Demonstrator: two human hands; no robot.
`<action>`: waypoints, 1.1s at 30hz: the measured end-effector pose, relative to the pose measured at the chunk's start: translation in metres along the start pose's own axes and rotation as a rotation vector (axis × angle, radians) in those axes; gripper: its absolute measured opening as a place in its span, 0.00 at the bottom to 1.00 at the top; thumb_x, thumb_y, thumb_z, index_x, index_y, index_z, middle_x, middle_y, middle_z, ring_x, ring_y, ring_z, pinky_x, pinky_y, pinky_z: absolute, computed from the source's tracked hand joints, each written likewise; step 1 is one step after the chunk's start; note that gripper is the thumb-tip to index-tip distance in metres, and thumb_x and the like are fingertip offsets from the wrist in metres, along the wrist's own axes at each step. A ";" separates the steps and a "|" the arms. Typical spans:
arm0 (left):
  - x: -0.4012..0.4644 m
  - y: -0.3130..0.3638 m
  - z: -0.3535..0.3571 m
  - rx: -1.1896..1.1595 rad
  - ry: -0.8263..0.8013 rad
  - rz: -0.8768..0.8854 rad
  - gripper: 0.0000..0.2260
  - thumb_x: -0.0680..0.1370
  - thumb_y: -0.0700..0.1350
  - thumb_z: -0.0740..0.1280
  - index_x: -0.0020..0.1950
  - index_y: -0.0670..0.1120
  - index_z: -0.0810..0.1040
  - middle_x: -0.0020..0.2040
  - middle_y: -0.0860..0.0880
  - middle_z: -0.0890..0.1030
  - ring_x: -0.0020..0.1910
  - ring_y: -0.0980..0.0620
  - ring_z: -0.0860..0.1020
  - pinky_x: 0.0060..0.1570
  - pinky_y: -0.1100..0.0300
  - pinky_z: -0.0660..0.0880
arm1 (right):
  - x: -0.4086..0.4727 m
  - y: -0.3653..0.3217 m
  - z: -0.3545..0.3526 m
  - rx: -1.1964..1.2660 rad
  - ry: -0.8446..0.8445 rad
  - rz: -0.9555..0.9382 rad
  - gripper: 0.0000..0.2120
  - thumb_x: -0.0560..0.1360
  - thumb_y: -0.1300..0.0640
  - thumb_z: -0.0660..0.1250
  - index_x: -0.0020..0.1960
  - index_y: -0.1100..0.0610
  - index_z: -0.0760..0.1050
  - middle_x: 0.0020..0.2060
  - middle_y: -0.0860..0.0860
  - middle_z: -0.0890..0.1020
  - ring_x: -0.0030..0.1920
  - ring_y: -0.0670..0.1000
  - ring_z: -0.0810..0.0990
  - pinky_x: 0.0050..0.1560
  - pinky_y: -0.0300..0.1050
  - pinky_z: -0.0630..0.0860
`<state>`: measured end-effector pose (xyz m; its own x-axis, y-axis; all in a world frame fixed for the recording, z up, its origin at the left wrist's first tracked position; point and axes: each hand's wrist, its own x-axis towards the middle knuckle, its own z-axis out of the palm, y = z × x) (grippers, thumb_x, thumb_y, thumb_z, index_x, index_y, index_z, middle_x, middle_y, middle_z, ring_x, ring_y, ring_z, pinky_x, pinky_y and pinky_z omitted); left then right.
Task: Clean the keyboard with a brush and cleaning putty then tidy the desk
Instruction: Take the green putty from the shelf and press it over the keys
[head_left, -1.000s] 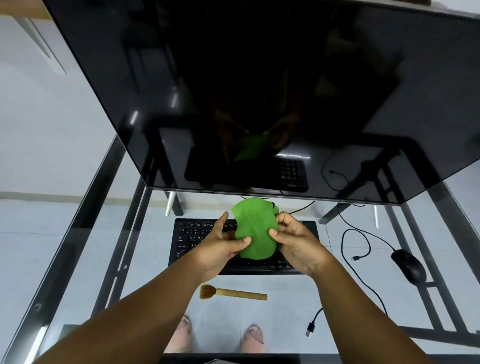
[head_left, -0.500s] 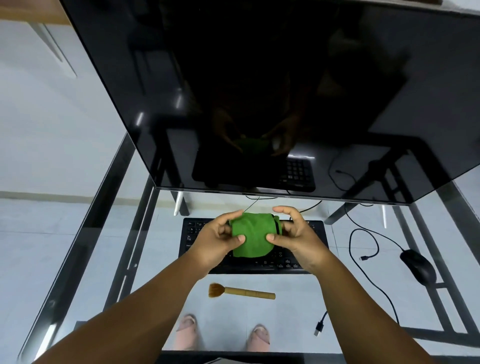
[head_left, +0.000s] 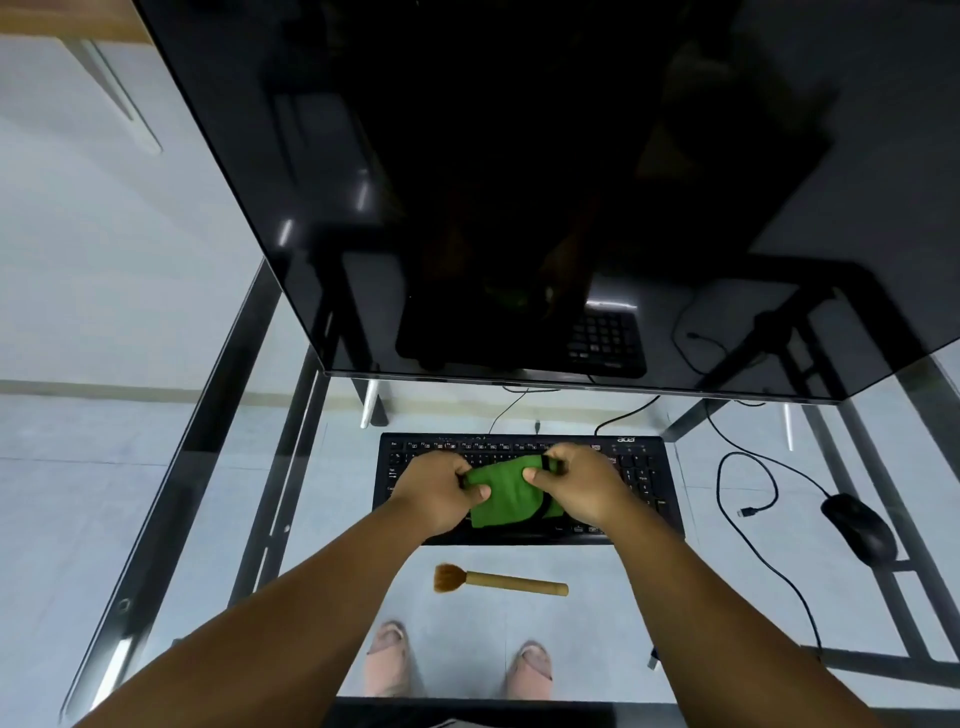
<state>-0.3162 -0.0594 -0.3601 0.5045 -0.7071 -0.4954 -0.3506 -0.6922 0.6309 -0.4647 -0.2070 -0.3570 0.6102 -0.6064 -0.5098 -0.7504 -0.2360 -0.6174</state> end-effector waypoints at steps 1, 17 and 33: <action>0.000 -0.001 0.001 0.036 0.055 0.013 0.10 0.74 0.53 0.71 0.47 0.46 0.79 0.40 0.51 0.79 0.40 0.52 0.78 0.42 0.57 0.76 | 0.003 -0.001 0.003 -0.064 0.068 -0.005 0.22 0.73 0.44 0.71 0.62 0.55 0.77 0.57 0.51 0.79 0.58 0.53 0.78 0.56 0.41 0.73; -0.016 -0.070 -0.011 0.244 0.403 0.105 0.23 0.82 0.49 0.55 0.77 0.48 0.59 0.78 0.50 0.60 0.77 0.49 0.57 0.73 0.50 0.57 | -0.002 0.008 0.022 -0.801 -0.048 -0.590 0.38 0.75 0.35 0.60 0.74 0.29 0.37 0.78 0.40 0.52 0.74 0.52 0.56 0.67 0.59 0.59; -0.025 -0.120 -0.026 0.404 0.170 0.136 0.27 0.81 0.56 0.45 0.79 0.53 0.42 0.78 0.58 0.41 0.78 0.57 0.43 0.73 0.56 0.43 | 0.025 -0.065 0.086 -0.344 0.236 -0.424 0.30 0.77 0.55 0.64 0.75 0.40 0.58 0.72 0.45 0.63 0.60 0.54 0.74 0.61 0.54 0.76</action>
<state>-0.2666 0.0454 -0.4079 0.5431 -0.7853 -0.2973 -0.6854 -0.6191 0.3832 -0.3792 -0.1411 -0.3813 0.8312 -0.5487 -0.0894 -0.5167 -0.7032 -0.4884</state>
